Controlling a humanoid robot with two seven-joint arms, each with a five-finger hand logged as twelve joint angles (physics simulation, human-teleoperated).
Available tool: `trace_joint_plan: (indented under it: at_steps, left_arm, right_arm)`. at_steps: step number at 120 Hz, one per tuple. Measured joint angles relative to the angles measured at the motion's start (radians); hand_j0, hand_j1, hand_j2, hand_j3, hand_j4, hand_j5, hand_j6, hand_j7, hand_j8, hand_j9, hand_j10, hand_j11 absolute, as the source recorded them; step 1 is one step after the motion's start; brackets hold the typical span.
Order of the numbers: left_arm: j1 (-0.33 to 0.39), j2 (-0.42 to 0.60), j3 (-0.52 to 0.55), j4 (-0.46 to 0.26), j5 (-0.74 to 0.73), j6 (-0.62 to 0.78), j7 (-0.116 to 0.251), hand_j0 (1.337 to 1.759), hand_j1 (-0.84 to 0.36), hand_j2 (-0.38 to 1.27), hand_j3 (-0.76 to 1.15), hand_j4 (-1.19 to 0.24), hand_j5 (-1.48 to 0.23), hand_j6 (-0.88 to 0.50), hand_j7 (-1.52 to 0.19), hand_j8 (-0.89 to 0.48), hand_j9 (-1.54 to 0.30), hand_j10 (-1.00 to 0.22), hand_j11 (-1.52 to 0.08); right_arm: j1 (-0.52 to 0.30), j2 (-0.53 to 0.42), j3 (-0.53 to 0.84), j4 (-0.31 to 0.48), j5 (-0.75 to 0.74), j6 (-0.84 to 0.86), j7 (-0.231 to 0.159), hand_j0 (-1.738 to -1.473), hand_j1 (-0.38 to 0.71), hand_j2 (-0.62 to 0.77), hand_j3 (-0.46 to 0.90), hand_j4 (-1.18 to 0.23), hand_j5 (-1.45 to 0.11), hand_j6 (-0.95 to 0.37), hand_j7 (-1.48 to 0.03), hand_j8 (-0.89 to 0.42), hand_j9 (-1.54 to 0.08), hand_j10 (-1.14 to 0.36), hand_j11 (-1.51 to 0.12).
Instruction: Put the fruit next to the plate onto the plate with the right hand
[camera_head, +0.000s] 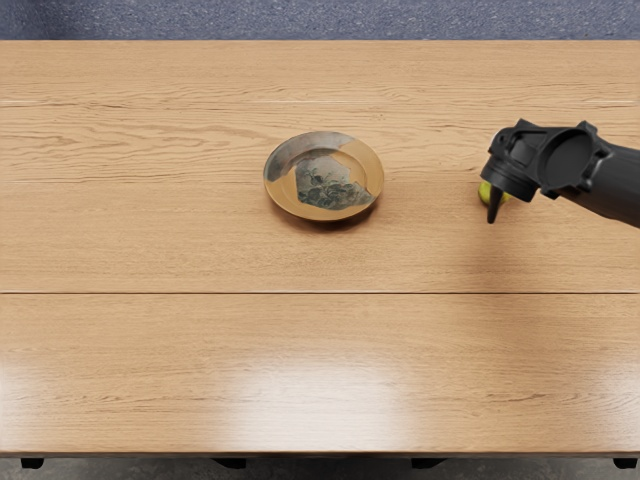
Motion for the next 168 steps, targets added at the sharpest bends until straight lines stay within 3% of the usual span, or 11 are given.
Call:
trace_joint_plan:
  at_steps: [54,168]
  left_arm:
    - [0.000,0.000,0.000,0.000,0.000,0.000,0.000,1.658,0.35,0.00,0.00,0.00,0.00,0.00,0.00,0.00,0.00,0.00,0.00]
    - [0.000,0.000,0.000,0.000,0.000,0.000,0.000,1.658,0.35,0.00,0.00,0.00,0.00,0.00,0.00,0.00,0.00,0.00,0.00]
  right_arm:
    - [-0.017,0.004,0.032,-0.028,-0.012,-0.026,0.000,-1.658,-0.06,-0.05,0.00,-0.24,-0.31,-0.24,-0.31,-0.24,-0.31,-0.24,-0.31]
    - [-0.055,0.015,0.061,-0.060,-0.020,-0.064,0.000,-1.658,-0.03,-0.05,0.00,-0.27,-0.35,-0.27,-0.34,-0.27,-0.35,-0.27,-0.34]
